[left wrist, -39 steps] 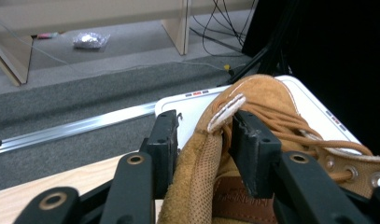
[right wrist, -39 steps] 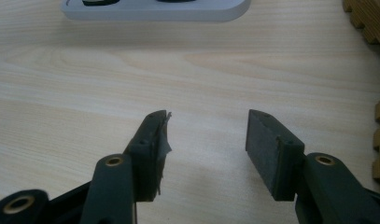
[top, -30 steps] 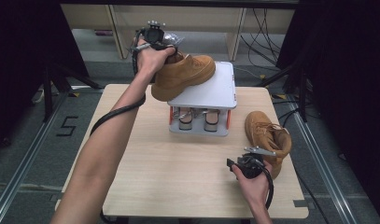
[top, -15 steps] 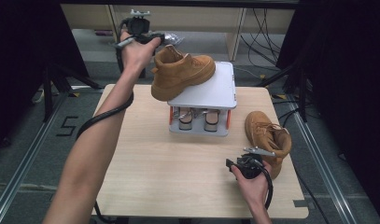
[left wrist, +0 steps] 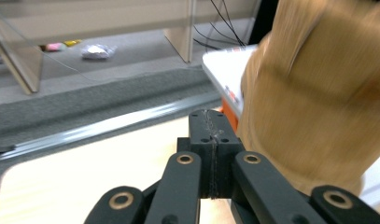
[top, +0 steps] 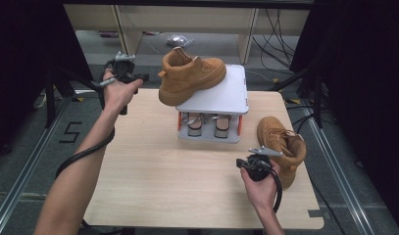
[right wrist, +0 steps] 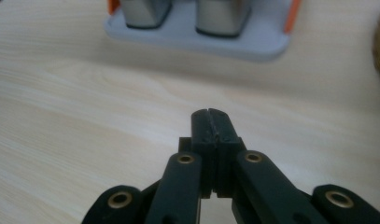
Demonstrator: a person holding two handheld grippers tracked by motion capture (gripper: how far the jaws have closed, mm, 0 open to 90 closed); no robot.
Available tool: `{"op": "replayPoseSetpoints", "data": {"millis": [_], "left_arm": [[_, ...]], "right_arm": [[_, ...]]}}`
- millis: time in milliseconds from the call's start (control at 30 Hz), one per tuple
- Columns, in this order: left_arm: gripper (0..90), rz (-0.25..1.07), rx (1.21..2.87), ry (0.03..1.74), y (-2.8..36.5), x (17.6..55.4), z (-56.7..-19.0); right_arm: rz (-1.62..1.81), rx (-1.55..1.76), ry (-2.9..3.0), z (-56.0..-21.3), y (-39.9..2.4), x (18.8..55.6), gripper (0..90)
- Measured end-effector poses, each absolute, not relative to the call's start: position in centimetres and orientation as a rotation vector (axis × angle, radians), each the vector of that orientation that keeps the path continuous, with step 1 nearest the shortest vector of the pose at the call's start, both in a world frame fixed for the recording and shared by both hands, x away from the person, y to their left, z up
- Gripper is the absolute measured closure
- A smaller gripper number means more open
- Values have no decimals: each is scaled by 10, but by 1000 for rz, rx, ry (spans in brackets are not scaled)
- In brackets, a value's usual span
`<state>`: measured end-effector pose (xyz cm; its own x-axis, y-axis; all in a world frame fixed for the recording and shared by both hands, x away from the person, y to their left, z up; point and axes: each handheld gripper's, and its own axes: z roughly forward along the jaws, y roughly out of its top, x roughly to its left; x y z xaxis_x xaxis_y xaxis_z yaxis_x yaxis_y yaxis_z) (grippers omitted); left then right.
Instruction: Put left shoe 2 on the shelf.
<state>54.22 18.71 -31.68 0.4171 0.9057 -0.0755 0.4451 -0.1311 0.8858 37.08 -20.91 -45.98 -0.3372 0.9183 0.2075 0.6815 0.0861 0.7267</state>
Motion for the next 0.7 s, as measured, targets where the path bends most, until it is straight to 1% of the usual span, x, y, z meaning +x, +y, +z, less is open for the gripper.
{"op": "replayPoseSetpoints", "data": {"millis": [133, 200, 267, 400, 700], "left_arm": [[900, 614, 1761, 1159, 182, 543, -333], [900, 608, 1762, 1155, 177, 544, -337], [900, 607, 1772, 1148, 176, 544, -338], [900, 598, 1760, 1137, 172, 544, -339], [900, 573, 1807, 1128, 170, 545, -348]], "right_arm": [[1133, 1550, 2077, -435, -185, 383, 900], [1173, 1455, 2087, -423, -173, 395, 900], [1201, 1412, 2081, -407, -158, 405, 900], [1254, 1327, 2079, -387, -130, 425, 900], [1321, 1261, 2081, -364, -78, 467, 900]]}}
